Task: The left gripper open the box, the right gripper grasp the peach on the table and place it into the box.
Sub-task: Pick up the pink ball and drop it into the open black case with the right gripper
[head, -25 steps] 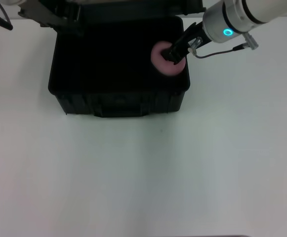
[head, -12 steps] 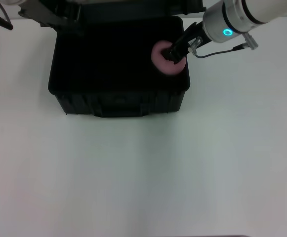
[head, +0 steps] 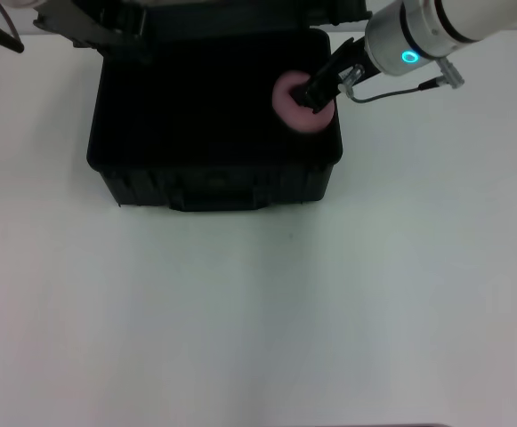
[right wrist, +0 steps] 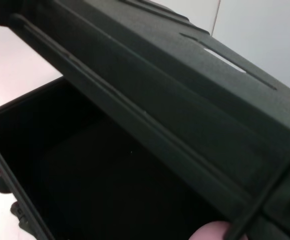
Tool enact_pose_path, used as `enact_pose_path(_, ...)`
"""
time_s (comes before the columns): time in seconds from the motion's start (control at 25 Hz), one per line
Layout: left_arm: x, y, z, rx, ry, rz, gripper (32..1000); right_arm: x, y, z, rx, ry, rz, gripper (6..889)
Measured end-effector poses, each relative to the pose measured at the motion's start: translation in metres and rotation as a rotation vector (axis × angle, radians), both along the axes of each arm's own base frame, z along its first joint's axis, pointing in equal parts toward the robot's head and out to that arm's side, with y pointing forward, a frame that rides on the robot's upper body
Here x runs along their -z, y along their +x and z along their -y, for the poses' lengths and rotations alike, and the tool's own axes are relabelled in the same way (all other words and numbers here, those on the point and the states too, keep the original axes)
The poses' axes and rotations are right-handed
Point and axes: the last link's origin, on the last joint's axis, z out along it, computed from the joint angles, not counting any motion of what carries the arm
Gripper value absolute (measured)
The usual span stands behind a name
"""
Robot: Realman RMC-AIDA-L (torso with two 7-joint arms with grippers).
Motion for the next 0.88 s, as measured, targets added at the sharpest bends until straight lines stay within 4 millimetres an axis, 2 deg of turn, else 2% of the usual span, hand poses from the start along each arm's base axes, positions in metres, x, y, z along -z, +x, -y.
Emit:
enact_pose_path(0.48, 0.000, 0.003, 0.000, 0.007, -0.001, 0.001, 382, 0.006, -0.006, -0.007, -0.021, 0.035, 0.009, 57)
enact_pose_path(0.88, 0.001, 0.003, 0.000, 0.007, -0.001, 0.001, 382, 0.018, -0.011, -0.002, -0.053, 0.021, 0.007, 63)
